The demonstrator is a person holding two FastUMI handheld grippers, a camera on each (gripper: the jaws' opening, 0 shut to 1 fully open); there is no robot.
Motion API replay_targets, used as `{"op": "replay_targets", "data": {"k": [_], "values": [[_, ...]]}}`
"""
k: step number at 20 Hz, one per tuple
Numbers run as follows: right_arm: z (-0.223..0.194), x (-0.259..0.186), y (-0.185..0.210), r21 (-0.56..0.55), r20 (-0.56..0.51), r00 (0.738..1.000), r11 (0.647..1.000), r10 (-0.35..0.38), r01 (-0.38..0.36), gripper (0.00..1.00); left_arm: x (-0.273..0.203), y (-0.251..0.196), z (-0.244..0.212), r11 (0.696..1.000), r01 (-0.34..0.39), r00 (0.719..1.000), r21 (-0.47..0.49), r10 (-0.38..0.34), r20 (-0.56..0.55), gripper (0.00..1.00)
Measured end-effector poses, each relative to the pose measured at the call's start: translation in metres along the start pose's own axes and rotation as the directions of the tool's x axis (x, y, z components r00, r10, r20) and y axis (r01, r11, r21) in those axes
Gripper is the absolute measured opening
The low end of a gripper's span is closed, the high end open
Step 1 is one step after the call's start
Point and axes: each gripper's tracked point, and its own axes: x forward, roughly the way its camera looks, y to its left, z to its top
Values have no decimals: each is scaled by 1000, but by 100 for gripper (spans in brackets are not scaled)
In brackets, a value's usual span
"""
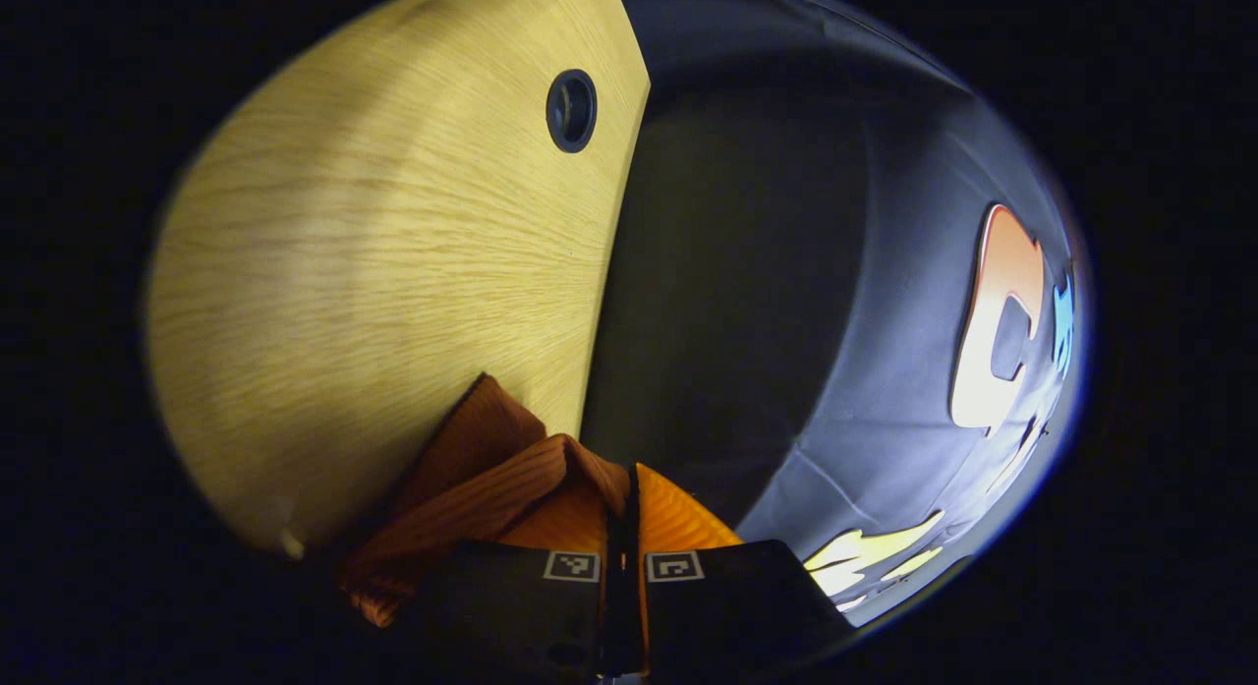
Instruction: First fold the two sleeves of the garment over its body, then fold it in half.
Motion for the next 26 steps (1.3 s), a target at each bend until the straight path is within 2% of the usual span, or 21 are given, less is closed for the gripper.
{"op": "replay_targets", "data": {"k": [3, 7, 8, 9, 11, 13, 14, 15, 16, 17, 18, 19, 20, 21, 22, 24, 25, 26], "values": [[2, 3, -4, -47, 11, 1000, 999, -26, 27, 7, -1, -4, 3, 1000, -2, 1000, 15, 2, 12, 4], [5, -1, 0, -55, 33, 999, 998, -25, 27, 8, -1, -3, 6, 1000, -25, 999, 8, 25, 33, 6], [1, 8, 0, -68, 37, 999, 997, -28, 30, 11, -2, -2, 8, 1000, -29, 999, 7, 29, 45, 8], [1, 5, -1, -80, 41, 998, 996, -37, 40, 10, -2, -2, 7, 1000, -29, 998, 7, 28, 50, 17], [3, 4, 1, -85, 50, 997, 995, -55, 59, 10, 1, -4, 7, 999, -35, 997, 27, 33, 65, 4], [5, -1, 3, -82, 55, 997, 995, -56, 60, 10, -1, -10, 10, 998, -28, 996, 48, 24, 89, 31], [3, 9, 5, -81, 57, 997, 995, -51, 55, 18, -3, -13, 10, 998, -25, 995, 54, 20, 93, 27], [3, 5, 6, -89, 58, 996, 994, -62, 67, 22, -5, -16, 10, 998, -25, 995, 60, 19, 96, 46], [2, 6, 8, -91, 59, 996, 994, -59, 65, 21, -6, -19, 9, 997, -23, 995, 73, 15, 101, 55], [2, 5, 14, -84, 61, 997, 995, -46, 51, 17, -7, -20, 8, 996, -23, 994, 91, 14, 104, 74], [3, 5, 19, -81, 61, 998, 996, -35, 40, 53, -7, -22, 9, 994, -19, 994, 105, 8, 107, 75], [4, 4, 17, -88, 68, 997, 995, -40, 46, 40, -9, -32, 7, 995, 3, 994, 99, -14, 107, 81], [7, 3, 19, -94, 78, 996, 995, -37, 45, 40, -10, -41, 7, 995, 37, 993, 88, -47, 108, 85], [12, 3, 24, -105, 100, 994, 994, -32, 42, 60, -12, -48, 8, 995, 56, 992, 88, -66, 110, 85], [17, 4, 28, -124, 118, 992, 991, -31, 46, 80, -13, -50, 11, 993, 59, 990, 106, -72, 125, 90], [26, -6, 25, -146, 137, 989, 986, -55, 75, 80, -15, -51, 19, 985, 42, 987, 167, -66, 144, 94], [24, -7, 22, -148, 136, 987, 984, -82, 102, 95, -17, -51, 22, 981, 26, 987, 192, -56, 148, 94], [26, -9, 23, -153, 136, 986, 982, -93, 114, 95, -19, -52, 24, 975, 2, 988, 221, -36, 152, 100]]}}
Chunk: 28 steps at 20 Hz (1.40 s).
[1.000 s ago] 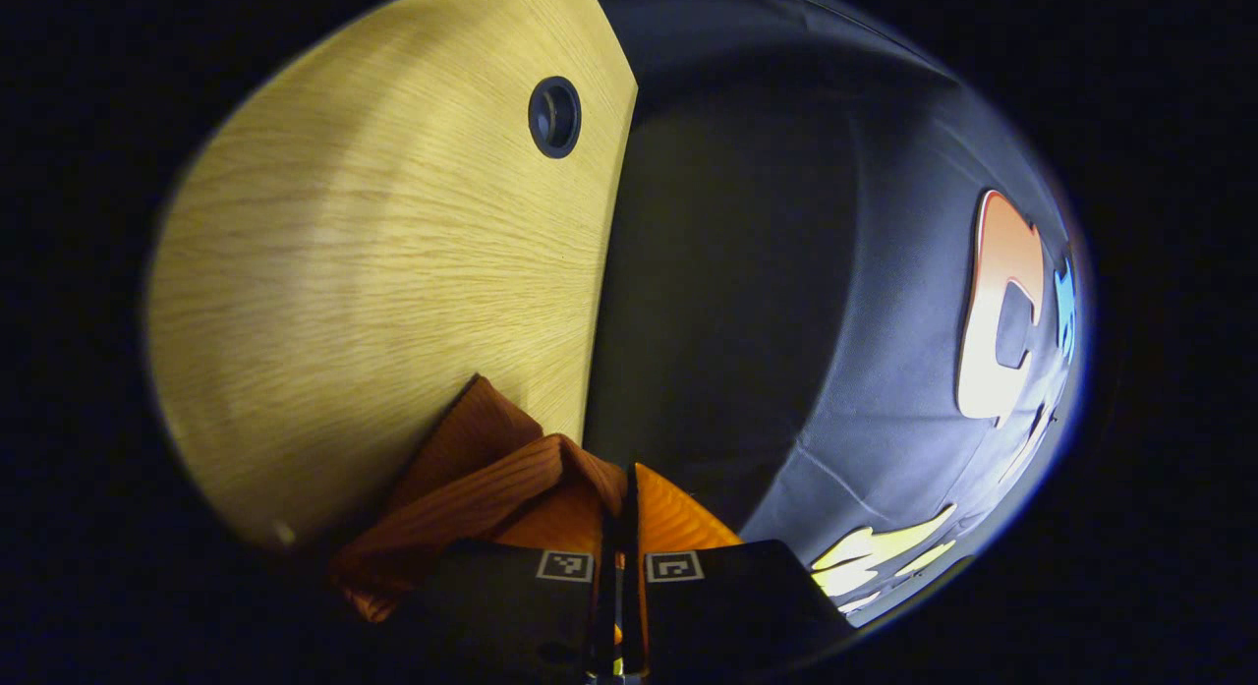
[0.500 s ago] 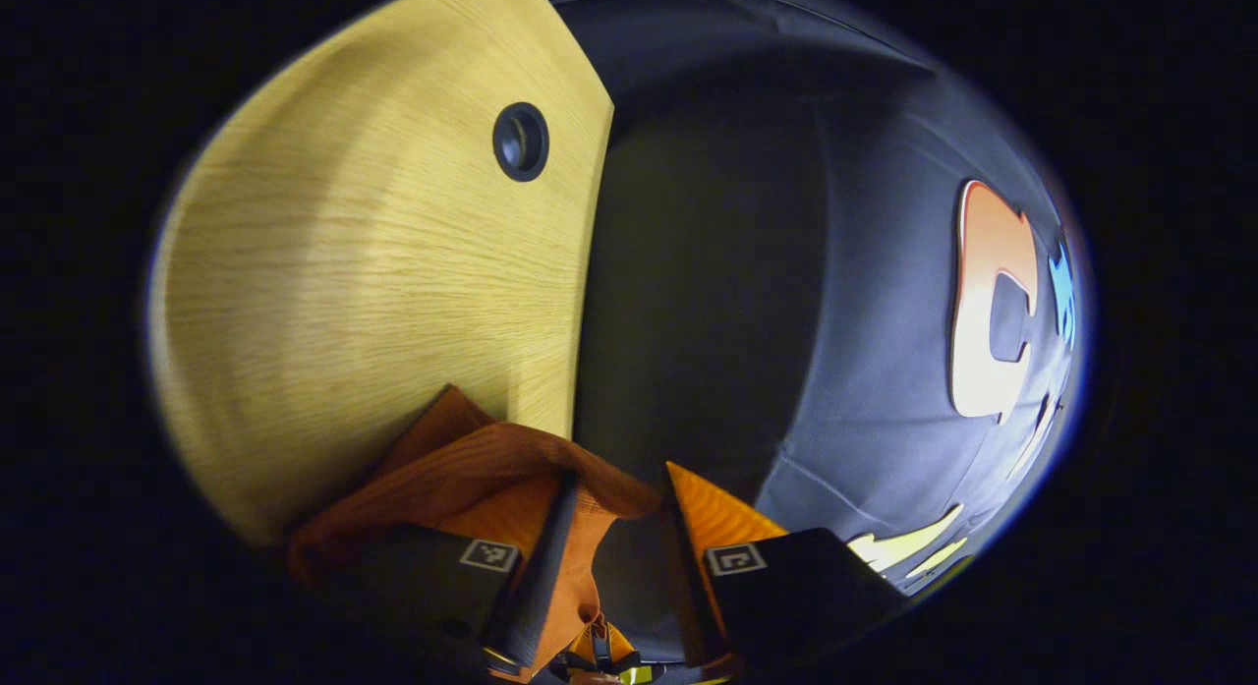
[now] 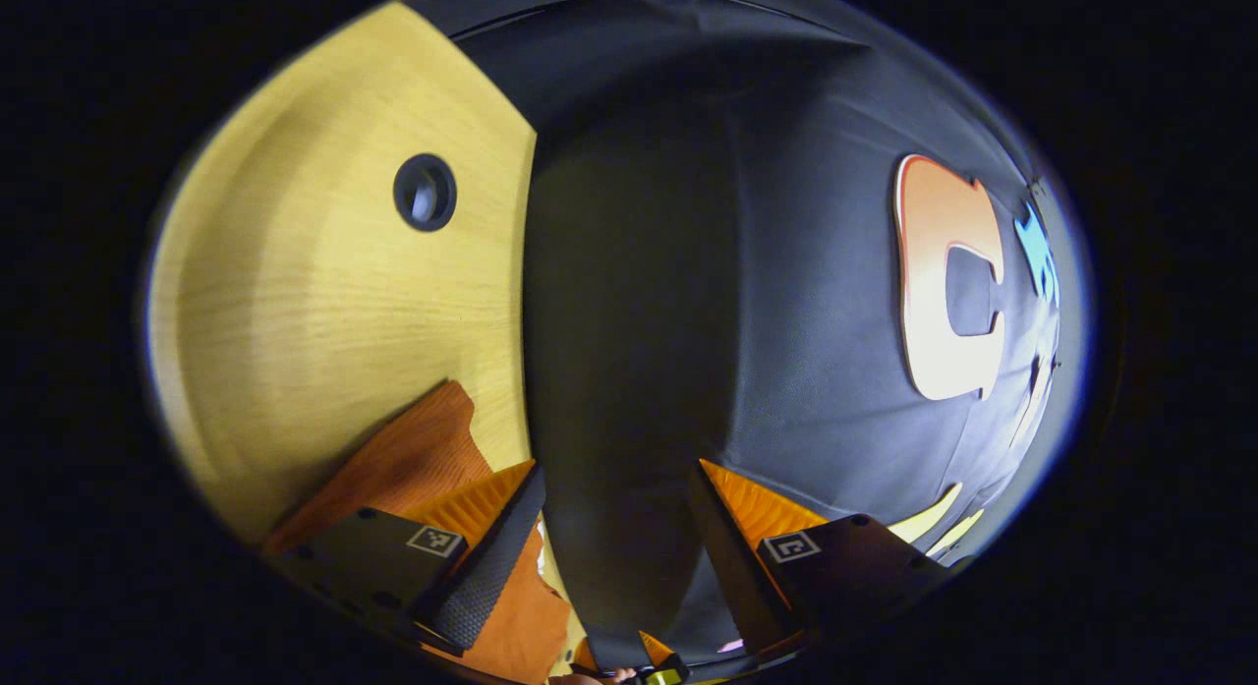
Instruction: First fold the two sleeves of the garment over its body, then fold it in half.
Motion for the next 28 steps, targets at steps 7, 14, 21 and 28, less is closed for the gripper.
{"op": "replay_targets", "data": {"k": [7, 14, 21, 28], "values": [[-22, -33, 43, -351, 34, 994, 930, -105, 110, 95, -29, -65, -7, 930, -23, 998, 368, 41, -40, 95], [-46, -118, 140, -817, 270, 961, 515, -55, 259, 96, -107, -172, 3, 480, -120, 993, 869, 68, 100, 95], [-74, -245, 192, -867, 489, 857, 193, 162, 459, 96, -202, -259, -20, 163, -186, 975, 969, -92, 202, 96], [-134, -348, 154, -863, 505, 832, 149, 228, 483, 96, -292, -251, -57, 95, -150, 984, 984, -82, 158, 98]]}}
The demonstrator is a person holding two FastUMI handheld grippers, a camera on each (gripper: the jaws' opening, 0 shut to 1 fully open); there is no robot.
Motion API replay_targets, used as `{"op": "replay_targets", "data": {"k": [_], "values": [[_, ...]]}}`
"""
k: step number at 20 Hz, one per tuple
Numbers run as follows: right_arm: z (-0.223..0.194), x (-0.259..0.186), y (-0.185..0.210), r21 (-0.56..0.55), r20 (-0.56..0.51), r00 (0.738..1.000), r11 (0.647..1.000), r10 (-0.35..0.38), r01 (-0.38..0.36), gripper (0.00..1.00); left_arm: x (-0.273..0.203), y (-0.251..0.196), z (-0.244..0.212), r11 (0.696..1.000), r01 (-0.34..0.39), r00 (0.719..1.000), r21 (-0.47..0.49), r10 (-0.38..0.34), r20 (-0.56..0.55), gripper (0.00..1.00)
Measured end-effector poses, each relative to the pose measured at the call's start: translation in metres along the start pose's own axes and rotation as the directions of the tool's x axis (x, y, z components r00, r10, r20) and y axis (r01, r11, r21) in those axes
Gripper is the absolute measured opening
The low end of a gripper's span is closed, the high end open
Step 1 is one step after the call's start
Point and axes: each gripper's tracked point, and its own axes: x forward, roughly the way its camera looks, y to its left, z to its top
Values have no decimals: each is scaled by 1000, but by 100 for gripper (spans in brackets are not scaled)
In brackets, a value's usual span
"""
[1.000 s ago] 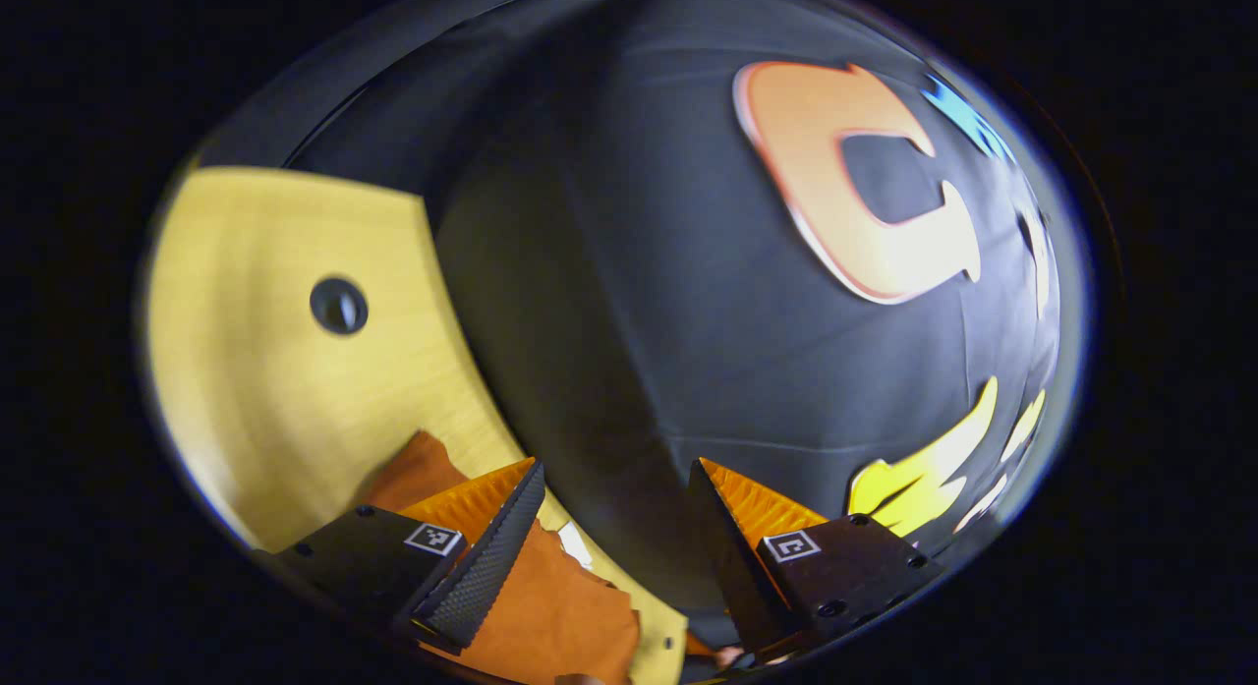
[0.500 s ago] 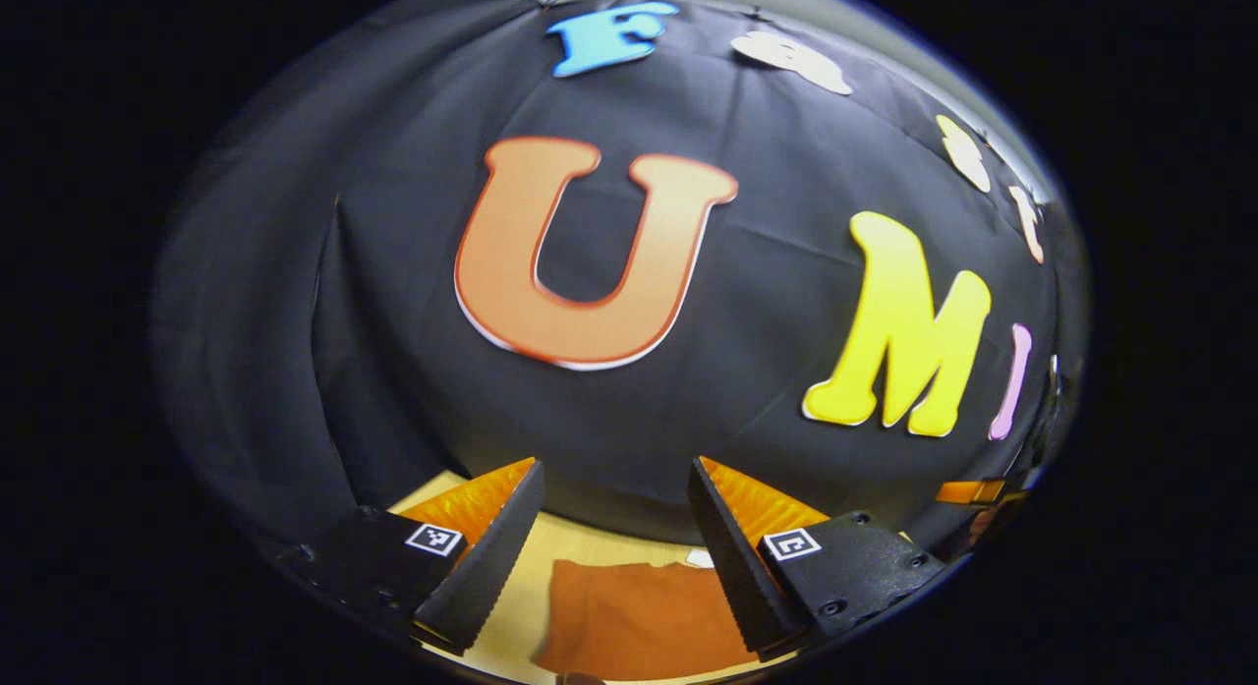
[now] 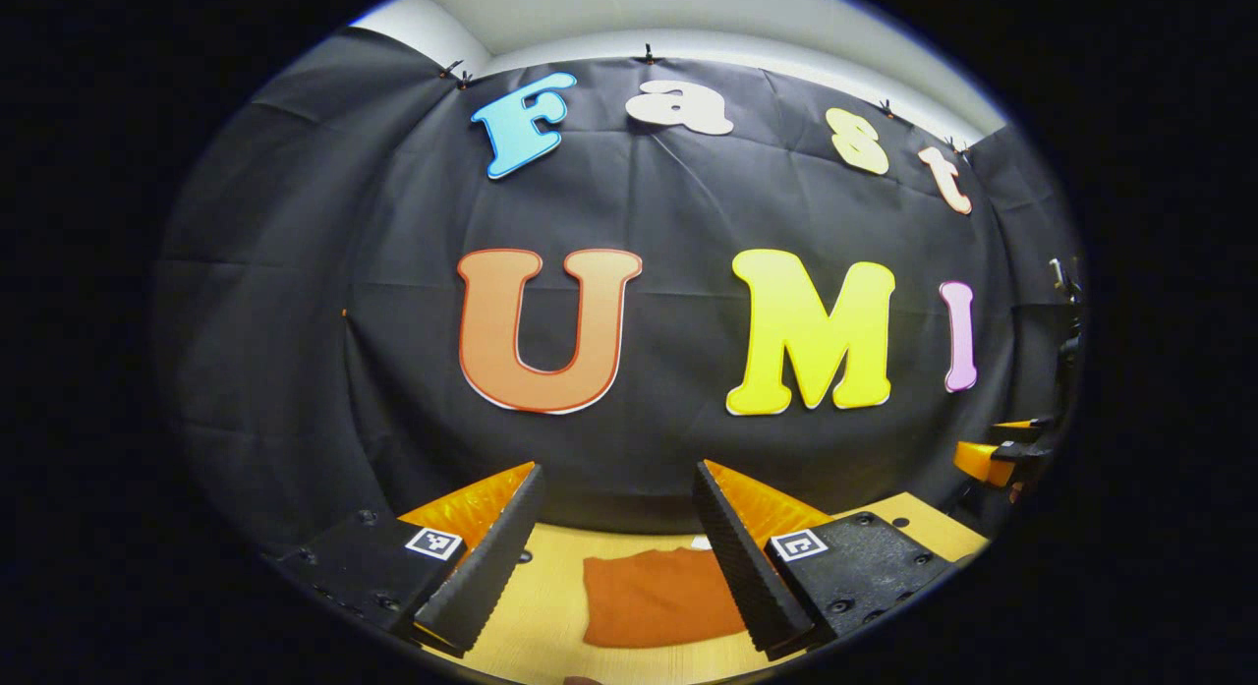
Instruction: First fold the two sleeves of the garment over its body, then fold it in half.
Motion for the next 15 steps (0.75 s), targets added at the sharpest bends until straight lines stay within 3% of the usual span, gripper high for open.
{"op": "replay_targets", "data": {"k": [2, 5, 7, 9, 15], "values": [[2, -36, -10, 19, 38, 999, 999, -33, 32, 96, -26, -10, -10, 1000, 14, 1000, -13, -14, -14, 98], [4, -87, -5, -36, 85, 996, 999, 12, -9, 92, -55, -23, -32, 999, 47, 997, -16, -48, -64, 98], [1, -110, -1, -62, 80, 996, 998, 31, -26, 95, -73, -25, -35, 999, 47, 996, -14, -47, -72, 98], [-1, -126, 10, -33, 56, 997, 998, 56, -55, 94, -85, -34, -34, 998, 67, 995, -9, -68, -78, 98], [-7, -130, 2, 7, 46, 999, 1000, 17, -18, 94, -99, -41, -19, 998, 57, 997, 18, -56, -46, 98]]}}
